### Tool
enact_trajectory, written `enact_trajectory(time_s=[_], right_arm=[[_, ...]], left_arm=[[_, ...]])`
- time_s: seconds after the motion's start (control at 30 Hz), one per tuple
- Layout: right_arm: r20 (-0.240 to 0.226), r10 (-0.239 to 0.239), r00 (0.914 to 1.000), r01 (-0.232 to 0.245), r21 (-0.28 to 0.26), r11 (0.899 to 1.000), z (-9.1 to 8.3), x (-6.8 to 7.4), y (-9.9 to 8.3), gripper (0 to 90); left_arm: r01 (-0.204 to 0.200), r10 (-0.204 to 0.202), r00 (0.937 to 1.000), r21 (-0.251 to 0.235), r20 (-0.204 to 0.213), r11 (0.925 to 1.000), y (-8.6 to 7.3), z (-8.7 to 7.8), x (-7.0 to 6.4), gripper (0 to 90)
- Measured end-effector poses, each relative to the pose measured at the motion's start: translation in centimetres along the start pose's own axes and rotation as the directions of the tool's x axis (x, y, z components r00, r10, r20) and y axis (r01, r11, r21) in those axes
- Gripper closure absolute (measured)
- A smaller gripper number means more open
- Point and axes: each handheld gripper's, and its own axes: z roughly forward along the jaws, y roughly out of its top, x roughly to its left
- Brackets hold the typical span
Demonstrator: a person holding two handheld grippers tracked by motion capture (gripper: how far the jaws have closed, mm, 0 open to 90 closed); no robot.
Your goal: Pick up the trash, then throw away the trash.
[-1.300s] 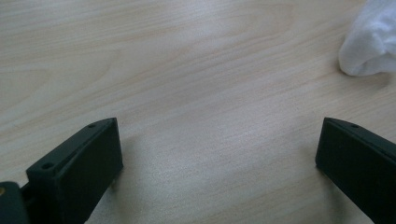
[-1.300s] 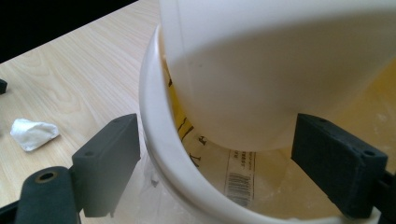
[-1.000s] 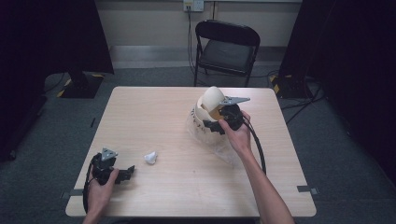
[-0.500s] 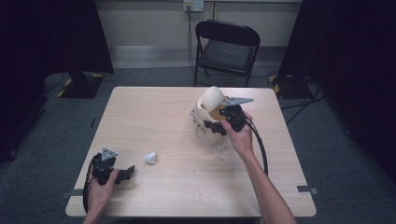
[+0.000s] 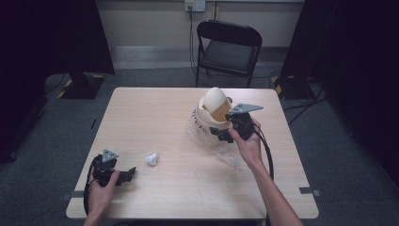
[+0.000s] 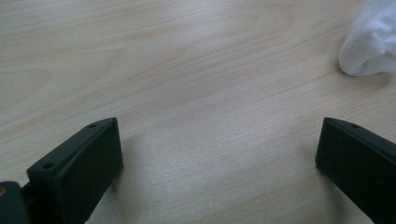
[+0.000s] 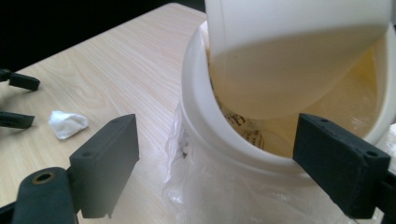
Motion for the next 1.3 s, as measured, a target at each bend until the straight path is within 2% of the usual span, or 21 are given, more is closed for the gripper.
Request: enact_trajectory(time_s=[0.07, 0.27, 0.4, 0.47, 0.57, 0.7, 0.97, 1.1, 1.13, 1.23, 1.3], right_arm=[[0.01, 0.011, 0.9999, -0.011, -0.001, 1.0, -0.6, 0.2, -0.3, 13.9], [-0.003, 0.027, 0.9996, -0.027, 0.005, 1.0, -1.8, 1.0, -1.8, 14.1], [-0.009, 0.03, 0.9995, -0.03, 0.011, 0.999, -1.9, 1.4, -2.4, 14.8], [-0.024, 0.038, 0.999, -0.038, 0.005, 0.999, -1.8, 1.6, -2.6, 15.4], [-0.047, 0.024, 0.9986, -0.024, 0.012, 1.0, -1.5, 2.4, -2.9, 15.8], [-0.07, 0.021, 0.9973, -0.018, 0.04, 0.999, -0.5, 3.5, -3.3, 15.9], [-0.105, -0.006, 0.9945, 0.012, 0.056, 0.998, 1.5, 5.1, -3.1, 16.0], [-0.131, -0.003, 0.9914, 0.01, 0.057, 0.998, 2.6, 5.9, -2.9, 16.0], [-0.15, -0.011, 0.9887, 0.021, 0.061, 0.998, 3.4, 6.6, -2.6, 16.0], [-0.161, -0.015, 0.9869, 0.026, 0.07, 0.997, 4.5, 7.3, -2.5, 16.1], [-0.171, -0.026, 0.9849, 0.043, 0.092, 0.995, 5.3, 7.9, -2.4, 21.3]], left_arm=[[0.0, 0.0, 1.0, 0.0, 0.002, 1.0, 0.0, 0.0, 0.0, 0.1], [0.0, 0.0, 1.0, 0.0, 0.002, 1.0, 0.0, 0.0, 0.0, 0.1], [0.0, 0.0, 1.0, 0.0, 0.002, 1.0, 0.0, 0.0, 0.0, 0.1], [0.0, 0.0, 1.0, 0.0, 0.002, 1.0, 0.0, 0.0, 0.0, 0.1], [0.0, 0.0, 1.0, 0.0, 0.002, 1.0, 0.0, 0.0, 0.0, 0.1], [0.0, 0.0, 1.0, 0.0, 0.001, 1.0, 0.0, 0.0, 0.0, 0.1], [0.0, 0.0, 1.0, 0.0, 0.0, 1.0, 0.0, 0.0, 0.0, 0.1], [0.004, -0.004, 1.0, -0.002, 0.001, 1.0, 0.0, 0.0, 0.0, 0.1], [0.003, -0.003, 1.0, -0.003, 0.001, 1.0, 0.0, 0.0, 0.0, 0.1], [-0.001, 0.001, 1.0, -0.004, 0.009, 1.0, 0.0, 0.0, 0.1, 0.1], [-0.003, 0.003, 1.0, -0.003, 0.009, 1.0, 0.0, 0.0, 0.1, 0.1]])
